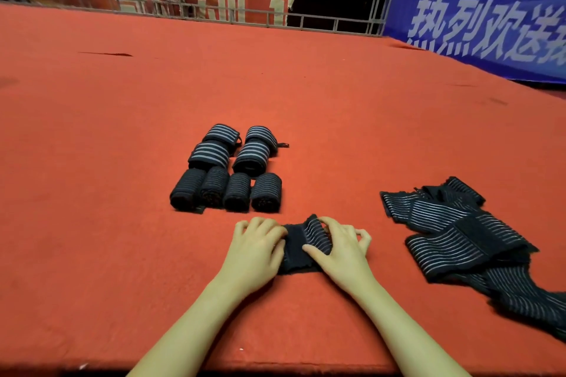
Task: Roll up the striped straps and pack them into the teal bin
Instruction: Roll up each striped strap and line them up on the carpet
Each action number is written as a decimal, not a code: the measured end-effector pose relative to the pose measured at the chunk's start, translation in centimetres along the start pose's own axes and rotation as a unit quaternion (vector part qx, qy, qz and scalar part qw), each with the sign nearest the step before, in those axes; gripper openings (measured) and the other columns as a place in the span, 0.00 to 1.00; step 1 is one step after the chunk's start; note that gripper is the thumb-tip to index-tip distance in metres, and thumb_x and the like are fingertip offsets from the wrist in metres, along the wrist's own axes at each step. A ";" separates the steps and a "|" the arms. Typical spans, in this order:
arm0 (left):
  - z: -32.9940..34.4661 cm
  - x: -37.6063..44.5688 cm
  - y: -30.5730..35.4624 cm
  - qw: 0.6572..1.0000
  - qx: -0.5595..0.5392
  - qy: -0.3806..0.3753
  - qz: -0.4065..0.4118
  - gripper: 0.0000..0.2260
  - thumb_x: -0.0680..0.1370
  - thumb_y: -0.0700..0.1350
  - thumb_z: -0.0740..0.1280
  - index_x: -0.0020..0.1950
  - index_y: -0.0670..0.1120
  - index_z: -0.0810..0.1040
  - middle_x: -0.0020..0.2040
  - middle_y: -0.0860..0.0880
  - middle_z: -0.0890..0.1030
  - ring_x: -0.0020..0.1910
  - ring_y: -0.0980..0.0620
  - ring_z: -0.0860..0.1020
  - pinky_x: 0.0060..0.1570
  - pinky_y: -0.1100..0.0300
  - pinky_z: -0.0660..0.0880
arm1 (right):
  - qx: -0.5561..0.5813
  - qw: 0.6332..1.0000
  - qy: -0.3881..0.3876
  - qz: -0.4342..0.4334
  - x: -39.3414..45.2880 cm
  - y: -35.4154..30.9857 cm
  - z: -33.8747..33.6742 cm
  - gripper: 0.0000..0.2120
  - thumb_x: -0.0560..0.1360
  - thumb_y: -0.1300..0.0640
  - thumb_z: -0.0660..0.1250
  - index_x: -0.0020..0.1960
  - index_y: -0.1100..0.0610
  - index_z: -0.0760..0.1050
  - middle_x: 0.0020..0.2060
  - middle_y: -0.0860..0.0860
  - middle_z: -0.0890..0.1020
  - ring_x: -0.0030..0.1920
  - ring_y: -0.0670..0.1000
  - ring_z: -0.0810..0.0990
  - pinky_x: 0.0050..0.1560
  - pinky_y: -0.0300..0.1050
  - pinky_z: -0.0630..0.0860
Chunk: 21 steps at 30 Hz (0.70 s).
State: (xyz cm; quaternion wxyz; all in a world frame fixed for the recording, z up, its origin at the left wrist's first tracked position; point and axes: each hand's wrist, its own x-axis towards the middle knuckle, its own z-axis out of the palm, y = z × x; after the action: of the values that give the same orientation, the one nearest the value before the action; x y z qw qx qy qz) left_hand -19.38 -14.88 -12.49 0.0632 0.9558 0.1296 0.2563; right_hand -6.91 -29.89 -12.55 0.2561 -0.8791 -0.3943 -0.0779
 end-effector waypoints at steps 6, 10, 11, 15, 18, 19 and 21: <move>-0.4 -0.9 -0.9 0.999 0.021 -0.024 -0.004 0.16 0.75 0.51 0.56 0.50 0.51 0.82 0.47 0.56 0.83 0.46 0.50 0.79 0.49 0.54 0.60 | 0.153 0.981 0.104 -0.065 0.1 -1.8 -0.1 0.15 0.71 0.44 0.63 0.55 0.48 0.75 0.47 0.35 0.78 0.49 0.36 0.73 0.56 0.38 0.53; -1.8 -2.0 -1.7 0.990 -0.105 0.072 -0.061 0.20 0.78 0.51 0.55 0.66 0.46 0.74 0.62 0.52 0.77 0.59 0.53 0.74 0.55 0.59 0.61 | 0.206 0.968 0.054 -0.134 -0.3 -3.6 0.1 0.13 0.73 0.45 0.62 0.55 0.45 0.77 0.51 0.35 0.80 0.52 0.33 0.74 0.57 0.40 0.56; -2.2 -2.1 -2.0 0.987 -0.119 0.088 -0.056 0.20 0.79 0.52 0.55 0.67 0.47 0.73 0.64 0.52 0.76 0.62 0.55 0.72 0.56 0.60 0.61 | 0.212 0.965 0.021 -0.154 -0.4 -4.2 0.2 0.14 0.73 0.44 0.62 0.55 0.45 0.78 0.52 0.35 0.81 0.53 0.32 0.74 0.58 0.41 0.56; -2.2 -2.8 -2.9 0.995 -0.071 0.071 -0.017 0.16 0.79 0.54 0.55 0.52 0.50 0.81 0.56 0.53 0.80 0.55 0.53 0.76 0.53 0.56 0.63 | 0.223 0.960 -0.023 -0.167 -0.3 -5.3 1.0 0.15 0.76 0.43 0.58 0.51 0.46 0.81 0.49 0.36 0.82 0.52 0.35 0.76 0.59 0.42 0.55; -1.6 -4.1 -3.7 0.999 -0.005 0.033 -0.033 0.15 0.75 0.57 0.58 0.44 0.51 0.80 0.46 0.56 0.81 0.46 0.51 0.79 0.48 0.55 0.62 | 0.185 0.976 -0.001 -0.114 0.2 -4.9 1.4 0.17 0.74 0.40 0.55 0.50 0.45 0.79 0.48 0.36 0.80 0.53 0.37 0.73 0.56 0.42 0.55; -1.6 -4.4 -4.0 0.999 0.007 0.027 -0.038 0.14 0.73 0.57 0.59 0.44 0.51 0.80 0.46 0.56 0.81 0.46 0.51 0.79 0.48 0.55 0.62 | 0.155 0.982 -0.019 -0.107 0.3 -4.9 1.5 0.19 0.73 0.37 0.53 0.51 0.44 0.78 0.49 0.36 0.79 0.54 0.38 0.72 0.55 0.43 0.54; -1.7 -4.7 -4.4 0.998 0.018 0.026 -0.047 0.14 0.71 0.56 0.60 0.45 0.51 0.80 0.47 0.56 0.81 0.47 0.51 0.79 0.49 0.55 0.61 | 0.114 0.986 -0.059 -0.105 0.2 -5.1 1.8 0.25 0.70 0.33 0.51 0.55 0.44 0.77 0.52 0.36 0.77 0.57 0.41 0.70 0.54 0.42 0.52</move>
State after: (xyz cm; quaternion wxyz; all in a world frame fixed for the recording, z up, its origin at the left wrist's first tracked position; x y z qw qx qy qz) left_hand -25.12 -11.85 -14.10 0.0549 0.9427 0.1806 0.2751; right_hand -10.60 -25.98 -12.05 0.3215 -0.8010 -0.5050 -0.0064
